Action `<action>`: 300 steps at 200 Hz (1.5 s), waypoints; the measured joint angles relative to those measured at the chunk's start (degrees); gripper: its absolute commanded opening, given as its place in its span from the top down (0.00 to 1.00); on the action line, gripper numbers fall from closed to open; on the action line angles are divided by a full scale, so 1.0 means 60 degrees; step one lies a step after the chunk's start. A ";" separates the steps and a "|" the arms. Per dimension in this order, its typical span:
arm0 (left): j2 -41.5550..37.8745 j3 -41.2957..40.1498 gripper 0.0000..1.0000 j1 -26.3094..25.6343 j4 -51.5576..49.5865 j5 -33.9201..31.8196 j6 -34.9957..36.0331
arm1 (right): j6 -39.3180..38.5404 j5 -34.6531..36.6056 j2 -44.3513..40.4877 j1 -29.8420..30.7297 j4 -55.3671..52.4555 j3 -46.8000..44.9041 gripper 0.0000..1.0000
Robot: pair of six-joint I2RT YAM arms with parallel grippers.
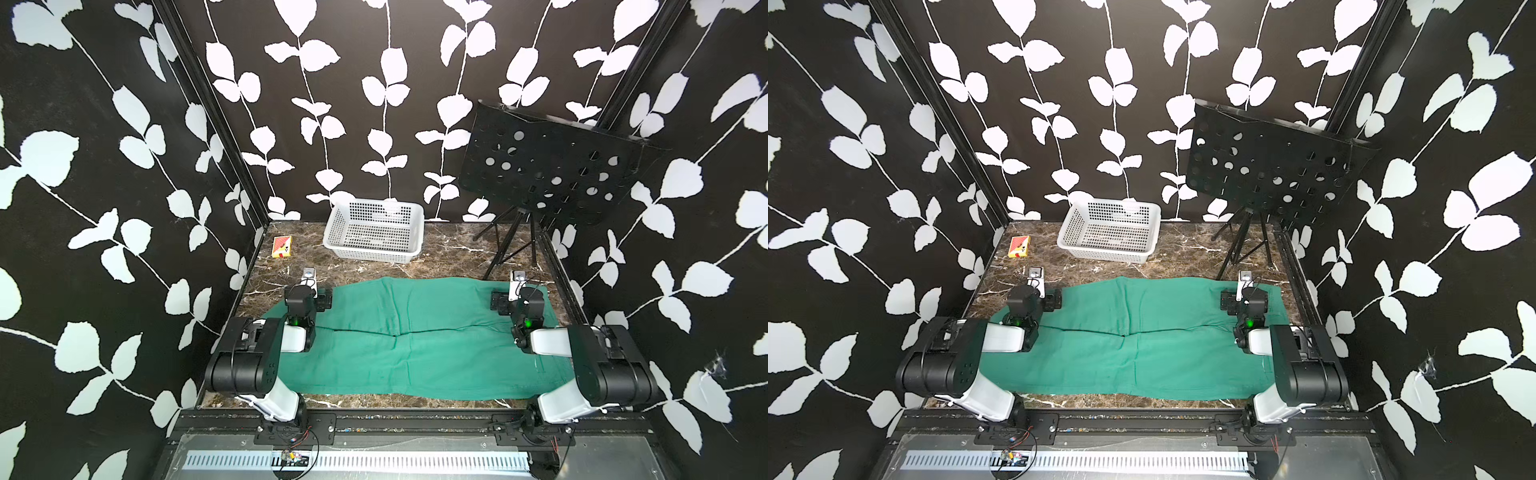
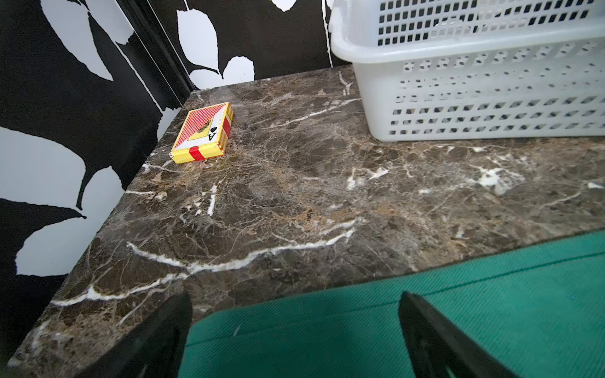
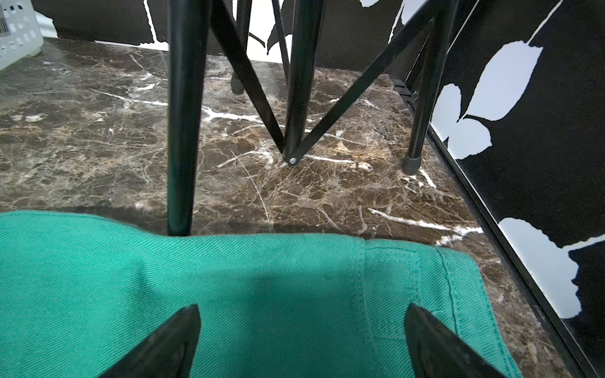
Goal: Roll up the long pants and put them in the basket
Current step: Adjust the long pant at the center of the board.
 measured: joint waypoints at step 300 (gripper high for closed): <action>-0.2871 0.2907 0.01 0.0007 -1.0841 0.2116 -0.7308 | 0.5533 -0.0962 -0.3781 0.4951 -1.3111 0.3632 0.05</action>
